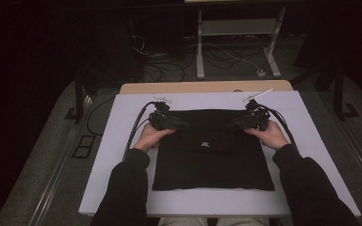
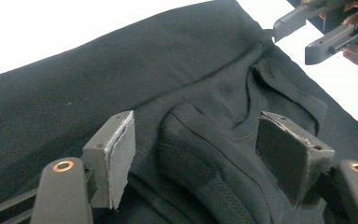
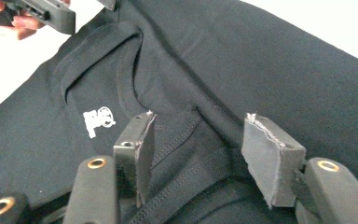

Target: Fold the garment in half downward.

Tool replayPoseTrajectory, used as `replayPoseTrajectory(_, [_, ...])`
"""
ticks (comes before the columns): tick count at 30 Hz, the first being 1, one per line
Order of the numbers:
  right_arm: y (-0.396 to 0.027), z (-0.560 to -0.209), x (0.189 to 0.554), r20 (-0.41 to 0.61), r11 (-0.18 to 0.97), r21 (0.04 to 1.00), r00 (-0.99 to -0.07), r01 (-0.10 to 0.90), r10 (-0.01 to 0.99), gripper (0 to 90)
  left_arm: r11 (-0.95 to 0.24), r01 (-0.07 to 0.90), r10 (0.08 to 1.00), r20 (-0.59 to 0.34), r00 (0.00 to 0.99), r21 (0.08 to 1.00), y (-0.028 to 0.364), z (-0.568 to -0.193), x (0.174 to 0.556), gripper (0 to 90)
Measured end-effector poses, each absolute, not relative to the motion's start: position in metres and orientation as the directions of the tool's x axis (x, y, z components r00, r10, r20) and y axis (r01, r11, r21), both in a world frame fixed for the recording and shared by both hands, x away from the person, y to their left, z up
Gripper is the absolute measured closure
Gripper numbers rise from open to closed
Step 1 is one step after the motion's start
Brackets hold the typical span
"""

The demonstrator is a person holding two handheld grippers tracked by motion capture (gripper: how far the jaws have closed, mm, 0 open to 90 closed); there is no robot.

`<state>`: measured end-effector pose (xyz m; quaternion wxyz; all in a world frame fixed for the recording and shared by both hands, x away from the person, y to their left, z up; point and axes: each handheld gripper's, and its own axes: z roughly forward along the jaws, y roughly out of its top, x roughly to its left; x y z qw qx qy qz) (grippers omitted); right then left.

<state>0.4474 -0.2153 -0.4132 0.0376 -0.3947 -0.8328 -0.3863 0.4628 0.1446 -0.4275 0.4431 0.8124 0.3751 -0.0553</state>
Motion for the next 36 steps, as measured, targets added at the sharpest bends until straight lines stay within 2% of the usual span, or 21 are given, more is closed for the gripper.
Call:
replayPoseTrajectory(18, [-0.216, -0.428, 0.456, 0.388, 0.395, 0.571, -0.661, 0.720, 0.643, 59.9, -0.303, 0.690, 0.565, -0.459, 0.686, 0.658, 0.144, -0.440, 0.469, 42.6])
replayPoseTrajectory(30, [-0.214, -0.435, 0.456, 0.377, 0.426, 0.546, -0.666, 0.721, 0.644, 68.2, -0.305, 0.700, 0.568, -0.466, 0.678, 0.646, 0.140, -0.445, 0.469, 45.1])
replayPoseTrajectory(36, [-0.213, -0.438, 0.456, 0.383, 0.422, 0.541, -0.660, 0.727, 0.646, 74.4, -0.326, 0.689, 0.567, -0.449, 0.691, 0.648, 0.139, -0.446, 0.469, 49.8])
